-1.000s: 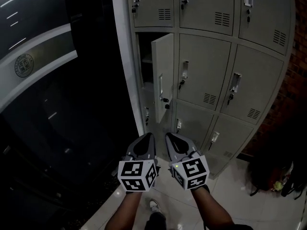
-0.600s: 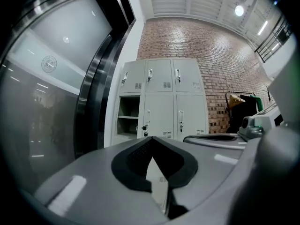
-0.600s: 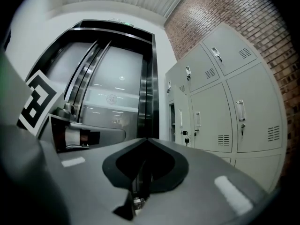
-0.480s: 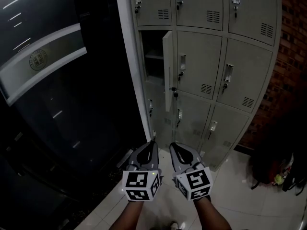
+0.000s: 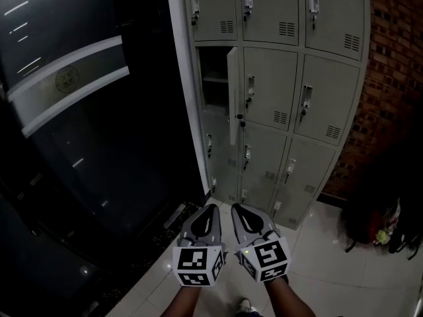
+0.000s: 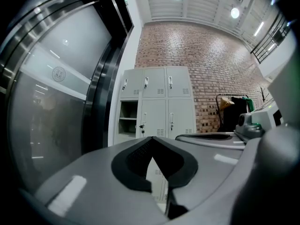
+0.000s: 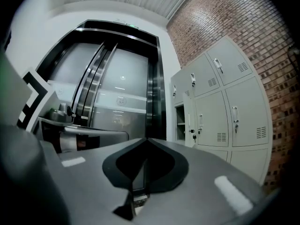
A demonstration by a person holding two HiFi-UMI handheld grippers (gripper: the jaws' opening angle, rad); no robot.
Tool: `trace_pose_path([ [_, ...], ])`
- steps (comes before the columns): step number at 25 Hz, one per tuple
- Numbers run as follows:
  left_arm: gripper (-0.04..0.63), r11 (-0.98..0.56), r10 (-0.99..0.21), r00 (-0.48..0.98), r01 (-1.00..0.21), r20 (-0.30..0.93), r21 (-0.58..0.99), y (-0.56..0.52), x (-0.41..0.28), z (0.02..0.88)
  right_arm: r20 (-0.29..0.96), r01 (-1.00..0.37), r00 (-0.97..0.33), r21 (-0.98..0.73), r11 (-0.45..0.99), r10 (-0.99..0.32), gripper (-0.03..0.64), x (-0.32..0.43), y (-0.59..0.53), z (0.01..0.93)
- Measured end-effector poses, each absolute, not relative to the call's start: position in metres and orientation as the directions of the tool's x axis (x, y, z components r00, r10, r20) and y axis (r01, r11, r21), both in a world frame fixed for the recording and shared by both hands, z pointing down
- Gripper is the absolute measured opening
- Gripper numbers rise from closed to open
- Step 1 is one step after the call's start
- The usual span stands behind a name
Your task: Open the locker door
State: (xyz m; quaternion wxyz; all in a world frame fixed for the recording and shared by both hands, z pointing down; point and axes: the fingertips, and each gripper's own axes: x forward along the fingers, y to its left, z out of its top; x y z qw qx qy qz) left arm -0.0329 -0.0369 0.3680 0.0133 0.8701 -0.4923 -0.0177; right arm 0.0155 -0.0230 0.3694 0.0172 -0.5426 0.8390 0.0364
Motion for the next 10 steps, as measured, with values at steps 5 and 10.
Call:
trace_pose_path([
  [5, 0.005, -0.528, -0.849, 0.528, -0.848, -0.017, 0.043, 0.002, -0.041, 0.372, -0.069, -0.917, -0.399, 0.039, 0.397, -0.915, 0.000, 0.006, 0.014, 0.372],
  [10, 0.005, -0.538, -0.843, 0.538, -0.842, -0.008, 0.040, 0.030, -0.053, 0.378, -0.055, -0.921, -0.390, 0.034, 0.389, -0.919, 0.000, -0.007, 0.044, 0.380],
])
